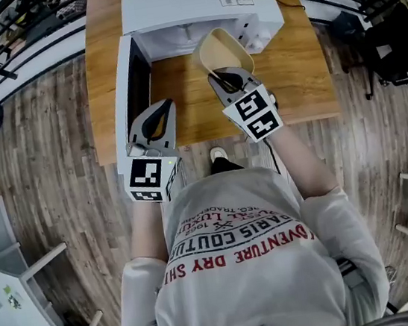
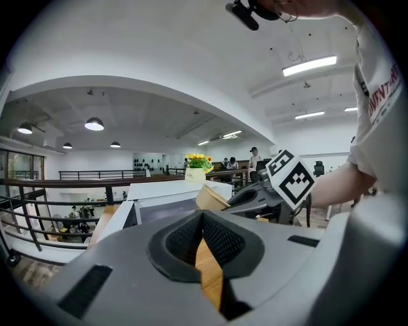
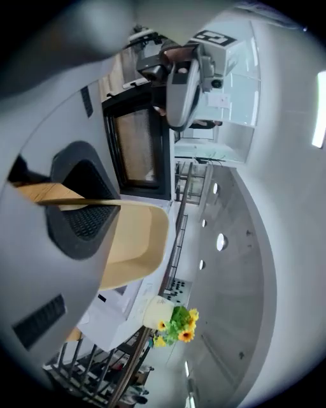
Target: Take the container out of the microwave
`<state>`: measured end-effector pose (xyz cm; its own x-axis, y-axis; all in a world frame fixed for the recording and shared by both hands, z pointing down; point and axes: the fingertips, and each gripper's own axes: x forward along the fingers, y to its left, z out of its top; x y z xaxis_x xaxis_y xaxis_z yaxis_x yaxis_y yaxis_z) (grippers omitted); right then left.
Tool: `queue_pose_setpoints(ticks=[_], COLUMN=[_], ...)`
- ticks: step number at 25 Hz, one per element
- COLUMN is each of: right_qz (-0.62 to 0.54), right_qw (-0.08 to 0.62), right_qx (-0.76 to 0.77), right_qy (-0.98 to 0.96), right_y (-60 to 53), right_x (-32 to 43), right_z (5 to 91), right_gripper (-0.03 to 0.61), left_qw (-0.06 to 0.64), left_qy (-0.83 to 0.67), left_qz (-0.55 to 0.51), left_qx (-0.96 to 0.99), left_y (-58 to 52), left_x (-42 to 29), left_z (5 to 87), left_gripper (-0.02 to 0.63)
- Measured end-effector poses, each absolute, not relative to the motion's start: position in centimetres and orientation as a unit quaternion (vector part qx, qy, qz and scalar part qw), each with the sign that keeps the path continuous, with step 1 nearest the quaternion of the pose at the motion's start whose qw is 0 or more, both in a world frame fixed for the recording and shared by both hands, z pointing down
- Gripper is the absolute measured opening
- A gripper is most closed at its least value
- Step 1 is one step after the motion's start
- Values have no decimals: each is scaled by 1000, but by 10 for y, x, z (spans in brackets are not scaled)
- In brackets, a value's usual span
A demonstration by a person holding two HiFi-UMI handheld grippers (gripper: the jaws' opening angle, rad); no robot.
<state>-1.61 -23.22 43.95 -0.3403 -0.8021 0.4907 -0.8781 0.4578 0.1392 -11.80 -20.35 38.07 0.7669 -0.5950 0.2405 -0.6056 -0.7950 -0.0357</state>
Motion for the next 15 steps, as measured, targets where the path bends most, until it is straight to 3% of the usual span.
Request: queue_pose_setpoints(ticks=[15], right_qz=[26], right_qw=[89], right_qx=[615], right_qy=[-783], right_y=[-181], right_x=[19], right_z=[356], right_gripper=[34], left_qw=[6], left_qy=[-300], left_qz=[76], left_qx=[951], left_y=[-207], left_x=[-115], left_z=[343], left_gripper=[15])
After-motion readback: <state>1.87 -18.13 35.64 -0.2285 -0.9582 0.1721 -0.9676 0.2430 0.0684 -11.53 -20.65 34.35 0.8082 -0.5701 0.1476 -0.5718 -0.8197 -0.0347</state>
